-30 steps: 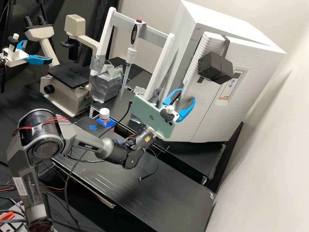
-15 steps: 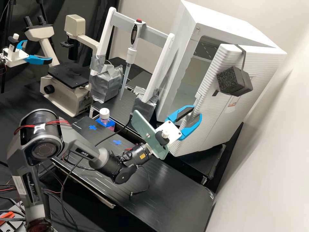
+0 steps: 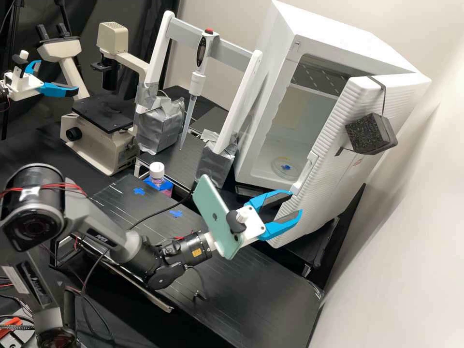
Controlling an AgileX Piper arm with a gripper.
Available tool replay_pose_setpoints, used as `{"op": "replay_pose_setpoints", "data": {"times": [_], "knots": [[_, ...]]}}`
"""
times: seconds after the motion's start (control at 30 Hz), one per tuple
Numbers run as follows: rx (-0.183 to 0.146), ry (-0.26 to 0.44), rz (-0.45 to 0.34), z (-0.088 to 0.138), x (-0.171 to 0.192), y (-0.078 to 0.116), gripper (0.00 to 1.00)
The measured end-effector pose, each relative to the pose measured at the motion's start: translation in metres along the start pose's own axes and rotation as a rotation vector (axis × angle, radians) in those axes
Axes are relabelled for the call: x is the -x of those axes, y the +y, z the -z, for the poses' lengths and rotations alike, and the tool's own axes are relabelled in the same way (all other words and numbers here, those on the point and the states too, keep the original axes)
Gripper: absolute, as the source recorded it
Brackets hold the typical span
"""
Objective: Open the door
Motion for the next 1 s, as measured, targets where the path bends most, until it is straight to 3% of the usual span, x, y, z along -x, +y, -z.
{"op": "replay_pose_setpoints", "data": {"times": [0.2, 0.27, 0.37, 0.47, 0.6, 0.83, 1.0], "knots": [[-0.087, 0.093, -0.001, 0.028, 0.041, 0.013, 1.0], [-0.092, 0.16, 0.035, 0.041, 0.051, 0.009, 1.0], [-0.1, 0.276, 0.148, 0.06, 0.066, -0.007, 1.0], [-0.153, 0.349, 0.254, 0.073, 0.077, -0.027, 1.0], [-0.151, 0.419, 0.338, 0.084, 0.091, -0.048, 1.0], [-0.172, 0.392, 0.384, 0.086, 0.095, -0.068, 1.0], [-0.143, 0.345, 0.395, 0.081, 0.092, -0.078, 1.0]]}}
